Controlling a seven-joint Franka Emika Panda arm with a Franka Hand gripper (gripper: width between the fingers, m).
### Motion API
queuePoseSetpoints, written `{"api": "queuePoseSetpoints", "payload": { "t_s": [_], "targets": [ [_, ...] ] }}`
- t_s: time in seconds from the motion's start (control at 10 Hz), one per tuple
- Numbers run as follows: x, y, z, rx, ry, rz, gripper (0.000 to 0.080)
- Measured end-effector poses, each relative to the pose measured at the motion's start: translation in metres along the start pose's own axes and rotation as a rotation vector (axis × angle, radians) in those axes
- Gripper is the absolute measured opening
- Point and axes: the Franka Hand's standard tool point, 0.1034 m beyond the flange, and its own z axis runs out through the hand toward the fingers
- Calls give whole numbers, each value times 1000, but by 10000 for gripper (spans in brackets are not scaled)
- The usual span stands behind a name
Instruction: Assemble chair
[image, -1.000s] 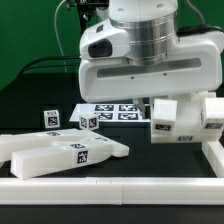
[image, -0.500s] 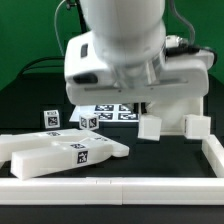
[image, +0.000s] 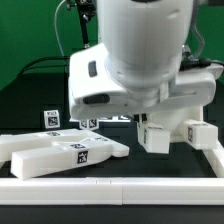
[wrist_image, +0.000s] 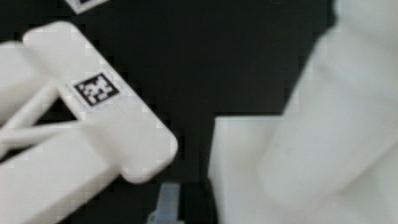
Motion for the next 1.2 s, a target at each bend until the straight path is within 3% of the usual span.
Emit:
{"api": "queuePoseSetpoints", "payload": {
  "t_s": [0.4,0.5,0.7,1.2],
  "targets": [
    [0,2,3,2,-8,3,31],
    [-1,4,10,7,-51,11,31],
    [9,6,18,6,-95,49,31],
    [17,-9,31,-3,-96,75,31]
  ]
}}
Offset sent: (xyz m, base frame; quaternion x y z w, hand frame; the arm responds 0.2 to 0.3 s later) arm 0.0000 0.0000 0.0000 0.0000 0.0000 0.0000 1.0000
